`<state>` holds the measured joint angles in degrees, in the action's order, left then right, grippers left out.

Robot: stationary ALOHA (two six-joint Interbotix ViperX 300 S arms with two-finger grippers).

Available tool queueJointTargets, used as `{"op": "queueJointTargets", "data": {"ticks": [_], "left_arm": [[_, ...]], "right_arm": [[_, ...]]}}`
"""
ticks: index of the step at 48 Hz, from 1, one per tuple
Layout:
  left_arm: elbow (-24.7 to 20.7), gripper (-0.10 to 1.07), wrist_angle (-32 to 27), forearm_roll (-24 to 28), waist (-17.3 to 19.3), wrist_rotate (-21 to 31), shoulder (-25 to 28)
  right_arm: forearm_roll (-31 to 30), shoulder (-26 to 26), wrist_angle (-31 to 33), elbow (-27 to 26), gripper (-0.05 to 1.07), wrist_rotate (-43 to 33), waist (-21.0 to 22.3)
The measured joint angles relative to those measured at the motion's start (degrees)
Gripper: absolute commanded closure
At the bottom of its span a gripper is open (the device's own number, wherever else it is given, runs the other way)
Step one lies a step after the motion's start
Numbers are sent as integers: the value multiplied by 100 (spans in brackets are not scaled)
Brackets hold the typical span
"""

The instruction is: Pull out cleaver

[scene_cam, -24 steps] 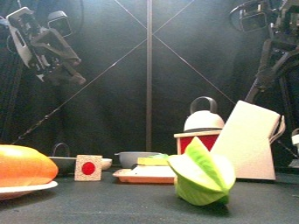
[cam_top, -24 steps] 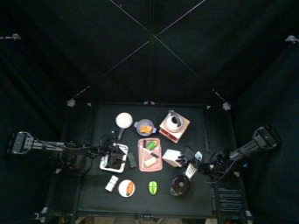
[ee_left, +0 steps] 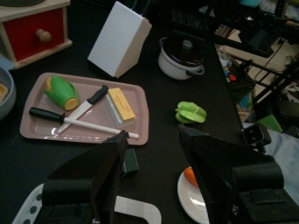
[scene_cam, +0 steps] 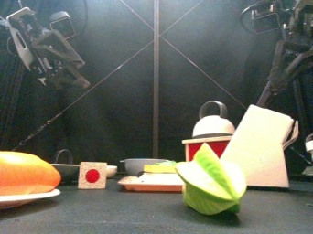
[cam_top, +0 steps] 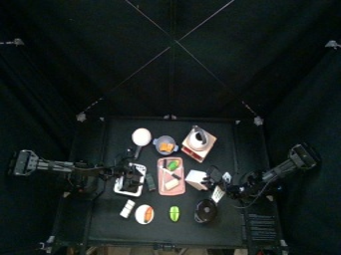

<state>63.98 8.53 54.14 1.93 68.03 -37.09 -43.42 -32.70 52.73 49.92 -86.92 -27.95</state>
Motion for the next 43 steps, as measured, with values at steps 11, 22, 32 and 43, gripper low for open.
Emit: {"op": "queueJointTargets", "data": {"ticks": [11,22,32,43], "left_arm": [[0,11,0,0,0,0,0],[0,11,9,0,0,9,0],[0,11,9,0,0,0,0],[0,11,9,0,0,0,0]], "right_arm": [[0,-9,62,-44,58,-9,-35],[0,-79,466,-237,58,0,-308],[-9,-105,853,-378,58,0,-624],[-18,-167,1072,-519,58,0,-896]]}}
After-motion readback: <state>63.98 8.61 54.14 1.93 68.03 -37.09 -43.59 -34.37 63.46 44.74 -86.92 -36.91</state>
